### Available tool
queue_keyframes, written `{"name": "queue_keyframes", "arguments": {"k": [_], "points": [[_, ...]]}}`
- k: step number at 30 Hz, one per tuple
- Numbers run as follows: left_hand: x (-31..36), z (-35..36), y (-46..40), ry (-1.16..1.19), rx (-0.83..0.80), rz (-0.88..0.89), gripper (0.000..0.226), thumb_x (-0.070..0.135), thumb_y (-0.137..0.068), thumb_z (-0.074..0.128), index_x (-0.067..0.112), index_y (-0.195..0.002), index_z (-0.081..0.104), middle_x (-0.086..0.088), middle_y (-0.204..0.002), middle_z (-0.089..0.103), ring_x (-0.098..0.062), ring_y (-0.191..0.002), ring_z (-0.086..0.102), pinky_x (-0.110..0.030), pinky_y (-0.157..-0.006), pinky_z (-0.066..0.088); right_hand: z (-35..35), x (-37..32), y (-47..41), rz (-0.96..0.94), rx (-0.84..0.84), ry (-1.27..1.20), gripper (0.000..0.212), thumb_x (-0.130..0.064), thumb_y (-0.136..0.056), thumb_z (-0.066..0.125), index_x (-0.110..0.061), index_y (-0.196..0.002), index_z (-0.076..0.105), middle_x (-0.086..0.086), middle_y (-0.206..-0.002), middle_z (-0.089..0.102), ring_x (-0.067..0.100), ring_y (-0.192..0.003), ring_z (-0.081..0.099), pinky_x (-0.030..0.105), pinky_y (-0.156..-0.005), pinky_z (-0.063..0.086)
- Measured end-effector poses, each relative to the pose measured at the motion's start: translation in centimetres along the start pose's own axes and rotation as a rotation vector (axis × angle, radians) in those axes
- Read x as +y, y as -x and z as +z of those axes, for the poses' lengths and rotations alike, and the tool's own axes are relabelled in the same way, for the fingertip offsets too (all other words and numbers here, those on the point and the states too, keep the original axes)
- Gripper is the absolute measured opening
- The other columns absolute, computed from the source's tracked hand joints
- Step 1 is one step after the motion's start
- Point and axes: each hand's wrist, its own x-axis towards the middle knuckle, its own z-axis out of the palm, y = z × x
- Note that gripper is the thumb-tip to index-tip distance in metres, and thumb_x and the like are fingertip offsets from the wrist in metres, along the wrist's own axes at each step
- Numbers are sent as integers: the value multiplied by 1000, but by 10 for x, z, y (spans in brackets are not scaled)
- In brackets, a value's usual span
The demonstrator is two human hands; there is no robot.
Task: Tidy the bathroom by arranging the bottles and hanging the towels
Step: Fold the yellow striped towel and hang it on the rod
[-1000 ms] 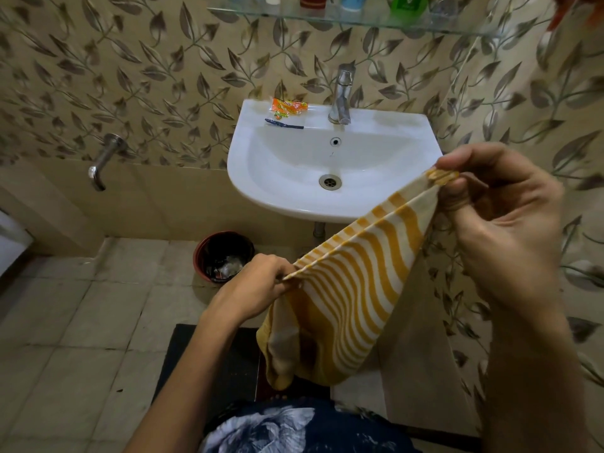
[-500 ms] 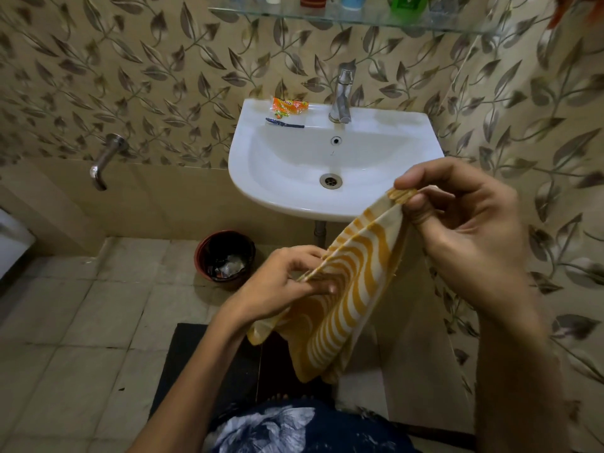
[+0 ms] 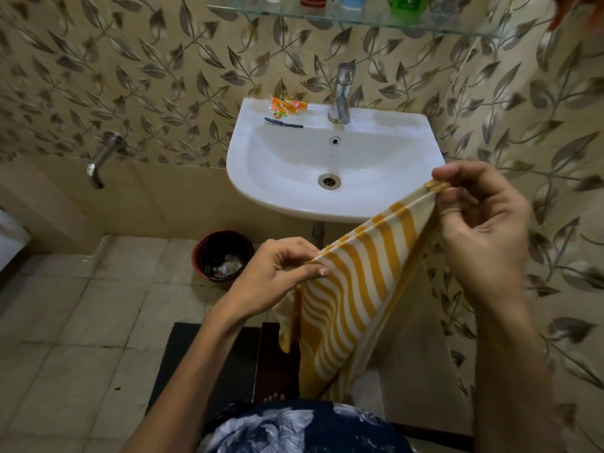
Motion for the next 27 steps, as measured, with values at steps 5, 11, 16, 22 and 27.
{"name": "queue_keyframes", "arguments": {"k": [5,11,16,22,27], "points": [[9,11,0,-255,62,61,10,9,-78,72,15,-85,76,4,-76,59,-13,-74,58,-20,-67,46,27,12,19,281,-327,126,18,-41,-93,40,-31,-93,55,-14,-56,48,0,-49,42,22,-52,34],[15,8,2,-321,108,83,11,5,-79,71,13,-86,76,9,-71,55,0,-64,51,-10,-59,38,39,14,24,178,-867,710,31,-65,-73,59,-34,-72,56,-9,-66,60,8,-67,57,30,-57,44],[16,0,2,-183,-80,45,15,22,-85,64,11,-87,74,-1,-80,67,-9,-75,62,-25,-67,48,33,4,18,80,-955,688,34,-51,-87,52,-21,-72,59,-1,-61,58,12,-60,52,28,-53,35],[6,-16,10,-113,-285,-128,38,29,-87,62,-9,-85,67,-26,-86,66,-37,-81,64,-54,-78,51,16,-16,7,24,-890,425,36,-39,-94,45,-14,-74,60,0,-69,61,10,-67,55,35,-65,43],[1,-27,13,-194,-247,-151,30,38,-82,57,13,-77,73,4,-80,61,-16,-76,60,-35,-72,50,-17,-22,-7,26,-744,328,42,-50,-87,45,-15,-69,60,3,-68,59,14,-62,54,23,-56,39]]}}
